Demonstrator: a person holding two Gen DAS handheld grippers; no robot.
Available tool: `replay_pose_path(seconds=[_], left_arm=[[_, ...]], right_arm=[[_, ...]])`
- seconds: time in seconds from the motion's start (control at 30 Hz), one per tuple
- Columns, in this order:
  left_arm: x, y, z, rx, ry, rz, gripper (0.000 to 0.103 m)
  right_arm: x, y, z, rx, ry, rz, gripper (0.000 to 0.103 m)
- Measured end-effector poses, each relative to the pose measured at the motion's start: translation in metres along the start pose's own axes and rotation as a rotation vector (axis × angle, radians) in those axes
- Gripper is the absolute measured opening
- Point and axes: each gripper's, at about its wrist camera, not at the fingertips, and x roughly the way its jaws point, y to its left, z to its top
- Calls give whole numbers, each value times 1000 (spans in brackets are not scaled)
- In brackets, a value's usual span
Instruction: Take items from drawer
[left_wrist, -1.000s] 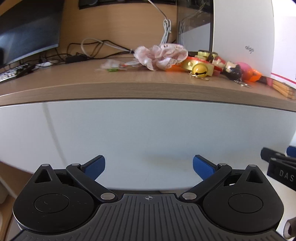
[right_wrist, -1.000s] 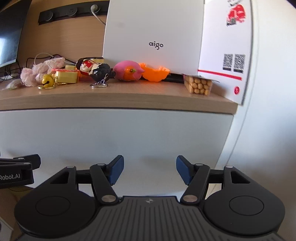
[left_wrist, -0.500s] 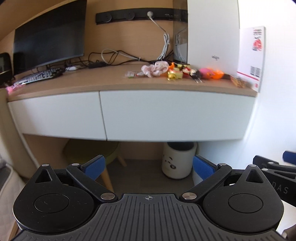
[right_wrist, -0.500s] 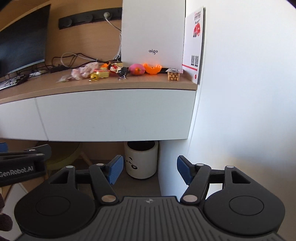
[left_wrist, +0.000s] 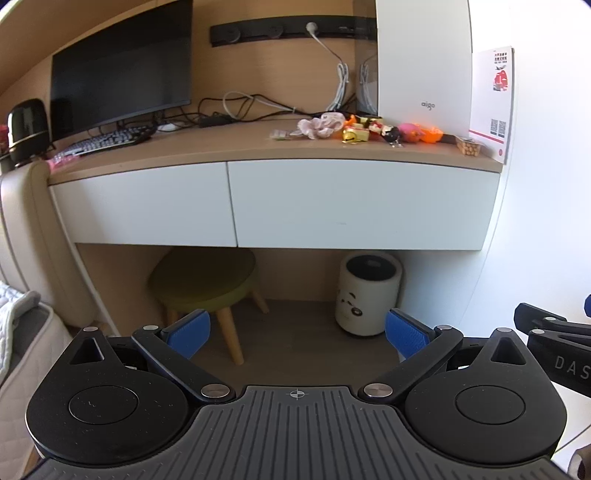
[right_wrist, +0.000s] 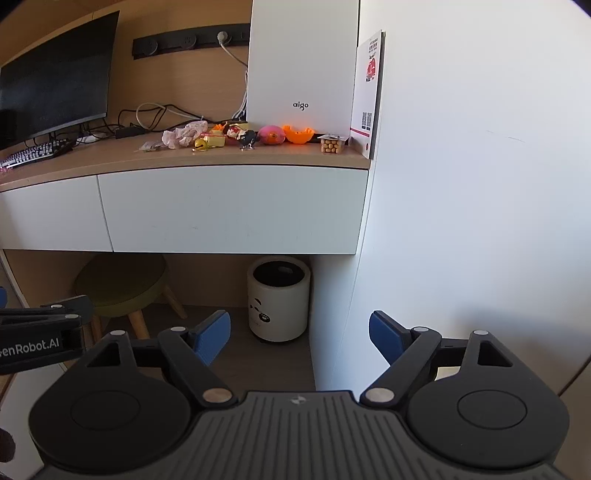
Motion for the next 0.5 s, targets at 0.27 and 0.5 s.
replay_pose_path(seconds=[0.27,0.5], left_arm=[[-8,-1,-3,18,-12,0,103],[-7,1,-5,12,-7,-3,103]], right_arm=[[-6,6,-2,-10,-3,28,84],[-5,6,-2,-18,-7,21,84]])
